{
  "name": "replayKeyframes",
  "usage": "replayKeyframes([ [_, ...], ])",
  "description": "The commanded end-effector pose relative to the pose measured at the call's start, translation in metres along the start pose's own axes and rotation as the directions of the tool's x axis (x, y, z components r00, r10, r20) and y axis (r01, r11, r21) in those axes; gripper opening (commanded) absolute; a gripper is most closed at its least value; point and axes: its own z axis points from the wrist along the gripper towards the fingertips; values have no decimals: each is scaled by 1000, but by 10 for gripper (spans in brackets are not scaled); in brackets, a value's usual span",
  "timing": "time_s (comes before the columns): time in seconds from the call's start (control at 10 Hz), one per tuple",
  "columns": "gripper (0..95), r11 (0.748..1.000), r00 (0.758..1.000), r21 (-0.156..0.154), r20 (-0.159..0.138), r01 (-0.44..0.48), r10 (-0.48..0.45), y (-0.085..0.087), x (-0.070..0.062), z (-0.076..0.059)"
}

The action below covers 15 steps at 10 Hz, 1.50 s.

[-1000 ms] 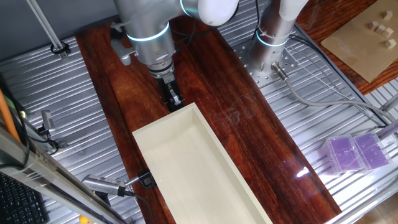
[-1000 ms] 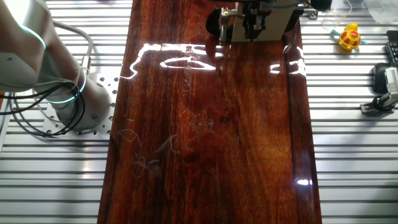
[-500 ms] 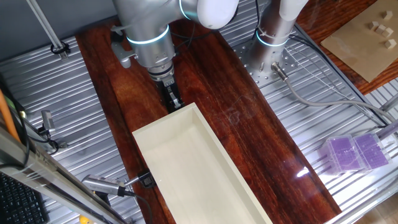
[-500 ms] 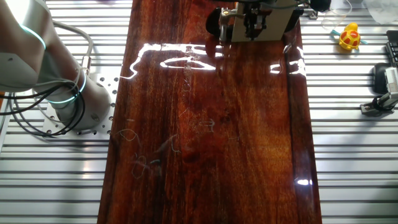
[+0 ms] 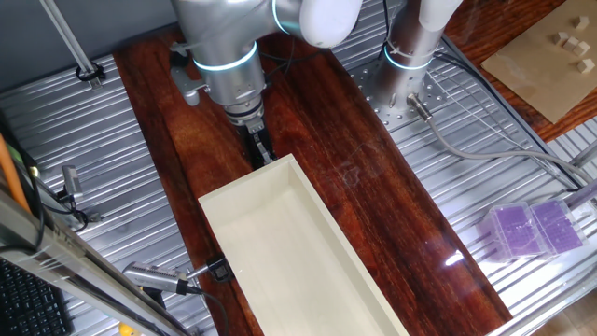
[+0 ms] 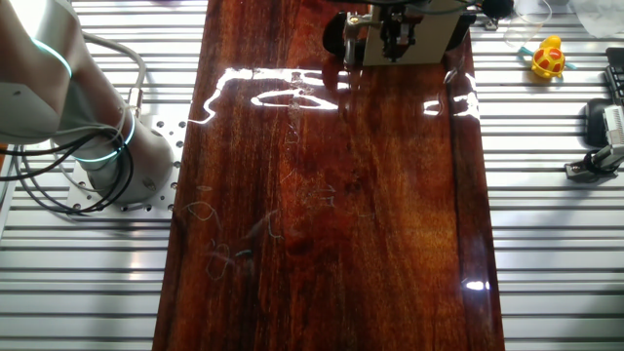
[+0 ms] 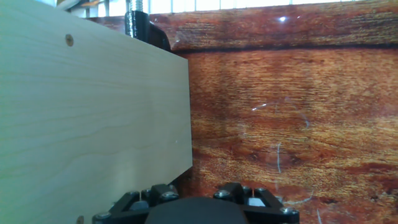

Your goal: Turn off the water tap

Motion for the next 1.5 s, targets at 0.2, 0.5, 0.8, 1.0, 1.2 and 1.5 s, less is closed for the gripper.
replayKeyframes([
  [0.2, 570, 1000, 1000, -2, 2, -3, 3, 2, 0, 1],
  [0.5, 570, 1000, 1000, -1, 7, -1, 1, 2, 4, 6],
  [0.8, 570, 1000, 1000, 2, 11, -2, 1, 1, 4, 9],
  [1.0, 570, 1000, 1000, 2, 13, 2, -2, 1, 4, 10],
  [1.2, 570, 1000, 1000, 2, 16, 8, -8, 0, 3, 12],
  [1.5, 570, 1000, 1000, 5, 19, 14, -14, -1, 3, 15],
])
